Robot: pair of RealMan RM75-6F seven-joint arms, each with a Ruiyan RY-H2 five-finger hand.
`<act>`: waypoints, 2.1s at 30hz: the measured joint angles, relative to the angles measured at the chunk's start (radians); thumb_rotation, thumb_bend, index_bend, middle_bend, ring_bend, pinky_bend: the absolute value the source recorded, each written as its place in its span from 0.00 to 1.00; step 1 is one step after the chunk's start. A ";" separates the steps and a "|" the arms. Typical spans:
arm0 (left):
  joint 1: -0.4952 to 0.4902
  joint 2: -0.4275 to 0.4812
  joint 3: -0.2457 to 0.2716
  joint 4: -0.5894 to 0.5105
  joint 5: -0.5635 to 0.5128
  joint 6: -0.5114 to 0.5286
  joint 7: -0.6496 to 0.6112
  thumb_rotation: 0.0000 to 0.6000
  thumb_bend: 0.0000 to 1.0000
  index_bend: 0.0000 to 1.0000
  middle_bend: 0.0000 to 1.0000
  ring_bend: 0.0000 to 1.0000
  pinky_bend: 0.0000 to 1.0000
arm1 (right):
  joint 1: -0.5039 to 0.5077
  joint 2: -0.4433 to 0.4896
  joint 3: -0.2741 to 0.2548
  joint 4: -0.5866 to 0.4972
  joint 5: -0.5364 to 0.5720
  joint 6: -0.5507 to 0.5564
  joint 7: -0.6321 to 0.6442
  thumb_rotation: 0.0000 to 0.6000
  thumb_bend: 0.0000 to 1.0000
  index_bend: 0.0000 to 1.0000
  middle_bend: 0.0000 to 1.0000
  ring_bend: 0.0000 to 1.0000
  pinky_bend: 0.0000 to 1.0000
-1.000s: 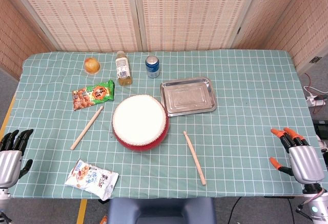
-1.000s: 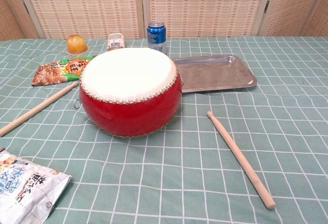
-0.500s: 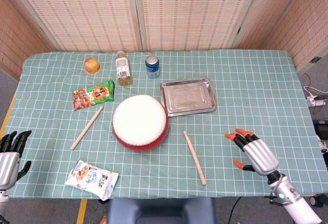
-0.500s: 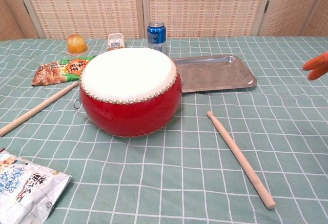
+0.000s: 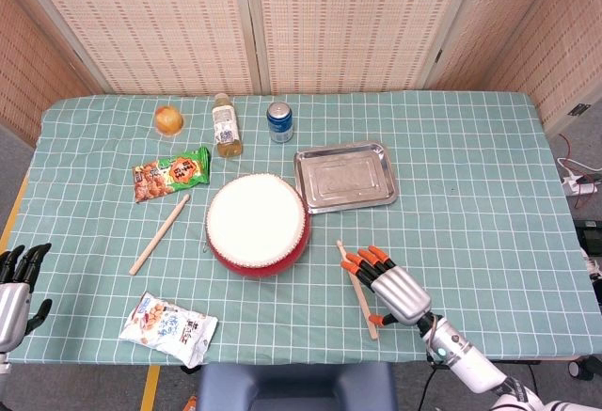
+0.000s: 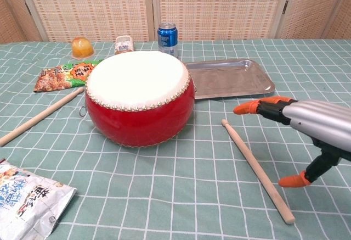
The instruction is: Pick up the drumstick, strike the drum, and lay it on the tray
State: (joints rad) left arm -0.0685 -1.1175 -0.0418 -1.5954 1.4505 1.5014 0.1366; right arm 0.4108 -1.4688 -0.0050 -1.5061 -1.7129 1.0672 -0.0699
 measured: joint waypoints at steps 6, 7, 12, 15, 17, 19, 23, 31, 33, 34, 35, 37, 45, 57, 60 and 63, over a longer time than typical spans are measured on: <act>0.001 -0.004 0.001 0.016 -0.001 -0.006 -0.013 1.00 0.26 0.08 0.11 0.04 0.07 | 0.010 -0.094 -0.011 0.105 0.008 0.011 0.006 1.00 0.04 0.08 0.04 0.00 0.00; 0.001 -0.004 0.001 0.018 0.000 -0.006 -0.016 1.00 0.26 0.08 0.11 0.04 0.07 | 0.012 -0.107 -0.014 0.120 0.009 0.015 0.011 1.00 0.04 0.08 0.04 0.00 0.00; 0.001 -0.004 0.000 0.023 -0.002 -0.010 -0.024 1.00 0.27 0.08 0.11 0.04 0.07 | 0.020 -0.141 -0.021 0.165 0.010 0.029 0.026 1.00 0.04 0.08 0.04 0.00 0.00; 0.002 -0.004 0.001 0.026 0.000 -0.010 -0.028 1.00 0.27 0.08 0.11 0.04 0.07 | 0.025 -0.149 -0.025 0.183 0.018 0.029 0.024 1.00 0.04 0.08 0.04 0.00 0.00; 0.003 -0.005 0.002 0.028 0.000 -0.010 -0.029 1.00 0.26 0.08 0.11 0.04 0.07 | 0.025 -0.148 -0.026 0.190 0.029 0.027 0.017 1.00 0.04 0.08 0.04 0.00 0.00; 0.002 -0.006 0.002 0.029 0.000 -0.012 -0.029 1.00 0.26 0.08 0.11 0.04 0.07 | 0.024 -0.144 -0.026 0.195 0.043 0.026 0.011 1.00 0.04 0.08 0.04 0.00 0.00; 0.001 -0.006 0.002 0.028 0.004 -0.012 -0.029 1.00 0.26 0.08 0.11 0.04 0.07 | 0.018 -0.128 -0.019 0.204 0.071 0.030 -0.003 1.00 0.04 0.08 0.04 0.00 0.00; 0.000 -0.005 0.001 0.024 0.003 -0.014 -0.023 1.00 0.26 0.08 0.11 0.04 0.07 | 0.002 -0.083 0.005 0.222 0.143 0.040 -0.017 1.00 0.04 0.08 0.04 0.00 0.00; 0.000 -0.005 0.001 0.024 0.002 -0.016 -0.021 1.00 0.26 0.08 0.11 0.04 0.07 | 0.000 -0.076 0.013 0.230 0.160 0.040 -0.020 1.00 0.04 0.08 0.04 0.00 0.00; 0.000 -0.005 0.001 0.024 0.002 -0.018 -0.019 1.00 0.26 0.08 0.11 0.04 0.07 | 0.000 -0.073 0.019 0.237 0.172 0.038 -0.021 1.00 0.04 0.08 0.04 0.00 0.00; -0.001 -0.006 0.001 0.024 0.001 -0.019 -0.017 1.00 0.26 0.08 0.11 0.04 0.07 | 0.000 -0.071 0.024 0.242 0.181 0.035 -0.022 1.00 0.04 0.08 0.04 0.00 0.00; -0.001 -0.006 0.001 0.023 0.000 -0.020 -0.015 1.00 0.26 0.08 0.11 0.04 0.07 | 0.003 -0.068 0.037 0.259 0.203 0.028 -0.024 1.00 0.04 0.08 0.04 0.00 0.00; 0.001 -0.003 0.001 0.023 -0.007 -0.022 -0.015 1.00 0.27 0.07 0.11 0.04 0.07 | 0.022 -0.044 0.069 0.253 0.227 0.023 -0.007 1.00 0.04 0.18 0.04 0.00 0.00; 0.006 -0.001 0.003 0.019 -0.002 -0.016 -0.019 1.00 0.27 0.07 0.11 0.04 0.07 | 0.091 0.002 0.006 0.063 0.115 -0.051 0.182 1.00 0.20 0.48 0.05 0.00 0.00; 0.010 -0.001 0.005 0.023 -0.004 -0.014 -0.024 1.00 0.26 0.07 0.11 0.04 0.07 | 0.106 -0.032 0.000 0.090 0.119 -0.076 0.178 1.00 0.22 0.50 0.05 0.00 0.00; 0.013 -0.001 0.005 0.028 -0.007 -0.015 -0.028 1.00 0.26 0.07 0.11 0.04 0.07 | 0.117 -0.061 -0.004 0.125 0.126 -0.090 0.171 1.00 0.23 0.50 0.05 0.00 0.00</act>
State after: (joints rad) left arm -0.0559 -1.1190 -0.0366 -1.5678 1.4433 1.4868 0.1081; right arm 0.5274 -1.5298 -0.0088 -1.3815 -1.5873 0.9768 0.1009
